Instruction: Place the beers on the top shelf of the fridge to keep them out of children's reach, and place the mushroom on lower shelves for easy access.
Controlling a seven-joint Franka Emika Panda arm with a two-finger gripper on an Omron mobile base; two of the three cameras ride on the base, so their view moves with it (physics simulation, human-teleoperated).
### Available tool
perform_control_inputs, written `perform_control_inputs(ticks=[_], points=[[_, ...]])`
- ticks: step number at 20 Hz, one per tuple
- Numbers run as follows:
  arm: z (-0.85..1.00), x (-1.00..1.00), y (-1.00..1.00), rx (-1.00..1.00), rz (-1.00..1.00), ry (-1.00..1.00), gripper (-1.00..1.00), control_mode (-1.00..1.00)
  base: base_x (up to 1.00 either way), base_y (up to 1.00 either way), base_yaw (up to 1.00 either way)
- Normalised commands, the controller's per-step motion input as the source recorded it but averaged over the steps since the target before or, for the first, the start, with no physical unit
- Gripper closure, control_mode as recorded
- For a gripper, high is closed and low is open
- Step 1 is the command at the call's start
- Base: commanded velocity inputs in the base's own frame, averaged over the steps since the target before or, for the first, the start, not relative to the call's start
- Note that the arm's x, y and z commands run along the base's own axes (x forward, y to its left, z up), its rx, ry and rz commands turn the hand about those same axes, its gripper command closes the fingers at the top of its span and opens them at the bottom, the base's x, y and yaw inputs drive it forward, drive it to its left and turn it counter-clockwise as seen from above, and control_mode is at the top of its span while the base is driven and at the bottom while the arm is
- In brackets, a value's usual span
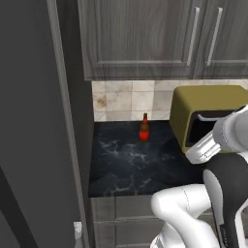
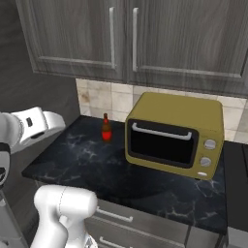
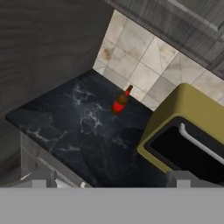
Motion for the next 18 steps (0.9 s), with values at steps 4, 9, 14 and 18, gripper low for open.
perform_control_inputs(ticks=[4, 9, 14, 18], points=[[-0.32, 0.28, -0.02, 0.03, 0.0, -0.11, -1.0, -1.0, 0.0, 0.0, 0.0], [-0.46, 0.25, 0.0, 0.04, -0.06, -0.01, -1.0, -1.0, 0.0, 0.0, 0.0], [-0.39, 0.41, 0.0, 0.09, -0.08, 0.0, -1.0, -1.0, 0.0, 0.0, 0.0], [-0.34, 0.41, 0.0, 0.16, -0.09, -0.04, -1.0, -1.0, 0.0, 0.0, 0.0]])
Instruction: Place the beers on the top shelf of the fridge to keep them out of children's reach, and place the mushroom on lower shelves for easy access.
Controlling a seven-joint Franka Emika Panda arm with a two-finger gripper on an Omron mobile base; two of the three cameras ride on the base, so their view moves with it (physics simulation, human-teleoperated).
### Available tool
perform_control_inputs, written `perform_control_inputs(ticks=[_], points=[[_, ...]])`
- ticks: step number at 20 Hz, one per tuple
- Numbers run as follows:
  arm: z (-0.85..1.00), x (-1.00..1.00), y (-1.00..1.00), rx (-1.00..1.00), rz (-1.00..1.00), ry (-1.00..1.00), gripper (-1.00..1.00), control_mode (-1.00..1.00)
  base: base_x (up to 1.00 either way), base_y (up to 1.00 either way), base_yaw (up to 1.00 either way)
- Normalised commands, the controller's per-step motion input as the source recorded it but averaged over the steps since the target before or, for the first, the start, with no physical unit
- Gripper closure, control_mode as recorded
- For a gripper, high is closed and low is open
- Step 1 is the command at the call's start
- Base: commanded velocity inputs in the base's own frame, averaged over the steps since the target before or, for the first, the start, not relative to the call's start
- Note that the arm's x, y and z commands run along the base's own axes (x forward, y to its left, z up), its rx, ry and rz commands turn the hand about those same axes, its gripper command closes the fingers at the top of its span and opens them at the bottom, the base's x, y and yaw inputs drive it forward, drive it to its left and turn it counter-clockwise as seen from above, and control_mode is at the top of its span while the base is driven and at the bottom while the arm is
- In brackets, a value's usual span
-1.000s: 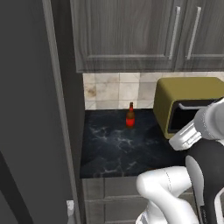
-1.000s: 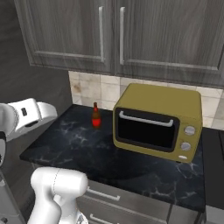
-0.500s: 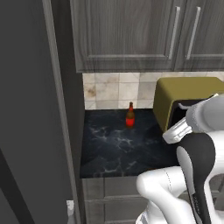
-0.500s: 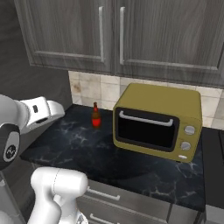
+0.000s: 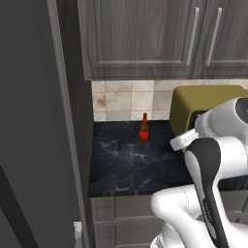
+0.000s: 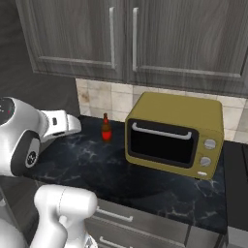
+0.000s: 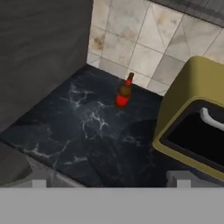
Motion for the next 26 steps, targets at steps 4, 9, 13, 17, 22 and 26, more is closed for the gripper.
perform_control_inputs(ticks=[4, 9, 13, 17, 22, 26], points=[[-0.4, 0.63, 0.0, 0.19, -0.14, -0.11, -1.0, -1.0, 0.0, 0.0, 0.0], [-0.45, 0.66, 0.0, 0.2, -0.17, -0.12, -1.0, -1.0, 0.0, 0.0, 0.0], [-0.41, 0.65, 0.0, 0.15, -0.14, -0.05, -1.0, -1.0, 0.0, 0.0, 0.0], [-0.29, 0.54, 0.0, 0.08, -0.1, 0.0, -1.0, -1.0, 0.0, 0.0, 0.0], [-0.14, 0.43, 0.0, 0.01, -0.05, 0.0, -1.0, -1.0, 0.0, 0.0, 0.0], [-0.17, 0.4, 0.06, 0.0, 0.0, 0.03, -1.0, -1.0, 0.0, 0.0, 0.0]])
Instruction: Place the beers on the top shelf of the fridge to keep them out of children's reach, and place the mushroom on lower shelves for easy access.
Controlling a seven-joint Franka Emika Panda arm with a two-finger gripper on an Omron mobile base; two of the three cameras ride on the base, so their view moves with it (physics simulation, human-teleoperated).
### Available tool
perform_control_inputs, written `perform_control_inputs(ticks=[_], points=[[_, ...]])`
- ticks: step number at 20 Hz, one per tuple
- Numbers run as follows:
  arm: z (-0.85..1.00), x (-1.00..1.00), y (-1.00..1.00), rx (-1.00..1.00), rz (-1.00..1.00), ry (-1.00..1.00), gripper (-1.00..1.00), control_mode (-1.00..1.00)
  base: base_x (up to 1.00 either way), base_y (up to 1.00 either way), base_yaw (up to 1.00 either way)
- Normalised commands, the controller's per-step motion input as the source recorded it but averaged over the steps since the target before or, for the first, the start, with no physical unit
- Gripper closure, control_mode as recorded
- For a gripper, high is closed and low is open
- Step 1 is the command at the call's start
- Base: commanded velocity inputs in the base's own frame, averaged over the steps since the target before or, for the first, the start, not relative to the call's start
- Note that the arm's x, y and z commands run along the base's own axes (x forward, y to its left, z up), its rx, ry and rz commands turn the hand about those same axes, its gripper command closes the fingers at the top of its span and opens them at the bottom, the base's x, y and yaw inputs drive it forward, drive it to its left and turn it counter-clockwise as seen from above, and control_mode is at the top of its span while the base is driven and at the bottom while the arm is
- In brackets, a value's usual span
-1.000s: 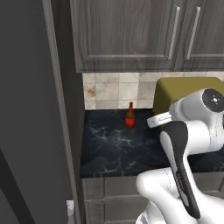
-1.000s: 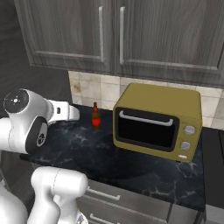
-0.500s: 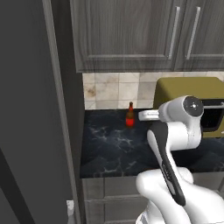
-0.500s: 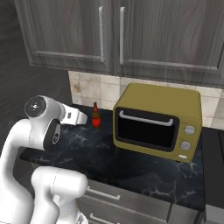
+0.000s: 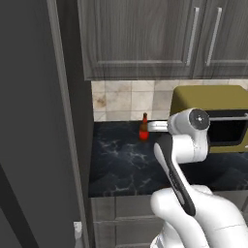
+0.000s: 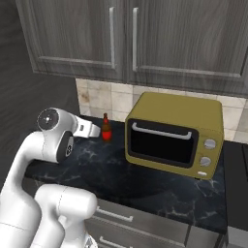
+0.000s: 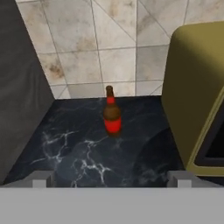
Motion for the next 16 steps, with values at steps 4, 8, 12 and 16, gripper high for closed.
perform_control_inputs(ticks=[4, 8, 12, 16], points=[[-0.21, 0.47, 0.11, 0.0, 0.0, 0.08, -1.0, -1.0, 0.0, 0.0, 0.0], [-0.21, 0.5, 0.09, 0.0, 0.0, 0.08, -1.0, -1.0, 0.0, 0.0, 0.0], [-0.14, 0.49, 0.01, 0.0, 0.0, 0.03, -1.0, -1.0, 0.0, 0.0, 0.0], [-0.08, 0.41, 0.0, 0.0, 0.0, 0.0, -1.0, -1.0, 0.0, 0.0, 0.0]])
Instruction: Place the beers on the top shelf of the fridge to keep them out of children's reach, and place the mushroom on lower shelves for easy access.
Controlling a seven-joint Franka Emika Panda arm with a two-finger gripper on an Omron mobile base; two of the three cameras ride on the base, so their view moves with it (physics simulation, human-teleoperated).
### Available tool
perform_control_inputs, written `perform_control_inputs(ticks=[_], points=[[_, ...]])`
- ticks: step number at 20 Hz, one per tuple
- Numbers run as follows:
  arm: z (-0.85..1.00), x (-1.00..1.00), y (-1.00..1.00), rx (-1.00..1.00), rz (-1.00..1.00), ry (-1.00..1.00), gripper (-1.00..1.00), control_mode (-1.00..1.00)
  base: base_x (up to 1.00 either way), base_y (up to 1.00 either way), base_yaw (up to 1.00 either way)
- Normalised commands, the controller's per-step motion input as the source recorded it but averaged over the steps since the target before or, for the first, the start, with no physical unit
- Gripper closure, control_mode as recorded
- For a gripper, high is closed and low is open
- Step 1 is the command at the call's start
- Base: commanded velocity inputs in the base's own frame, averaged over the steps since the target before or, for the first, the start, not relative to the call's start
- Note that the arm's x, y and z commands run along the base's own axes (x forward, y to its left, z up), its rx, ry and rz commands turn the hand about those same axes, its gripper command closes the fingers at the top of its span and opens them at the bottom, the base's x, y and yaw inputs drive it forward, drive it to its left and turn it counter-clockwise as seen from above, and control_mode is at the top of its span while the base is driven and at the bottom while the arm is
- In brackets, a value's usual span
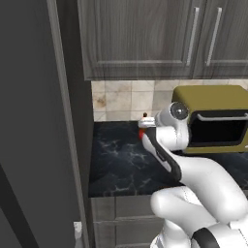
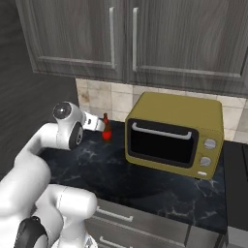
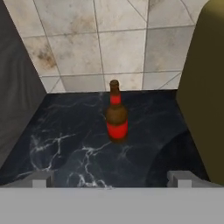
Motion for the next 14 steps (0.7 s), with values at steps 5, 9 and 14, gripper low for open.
perform_control_inputs(ticks=[5, 9, 14], points=[[-0.1, 0.32, 0.0, 0.0, 0.0, 0.0, -1.0, -1.0, 0.0, 0.0, 0.0], [-0.13, 0.3, 0.0, 0.0, 0.0, 0.0, -1.0, -1.0, 0.0, 0.0, 0.0], [-0.17, 0.31, 0.0, 0.0, -0.01, 0.0, -1.0, -1.0, 0.0, 0.0, 0.0]])
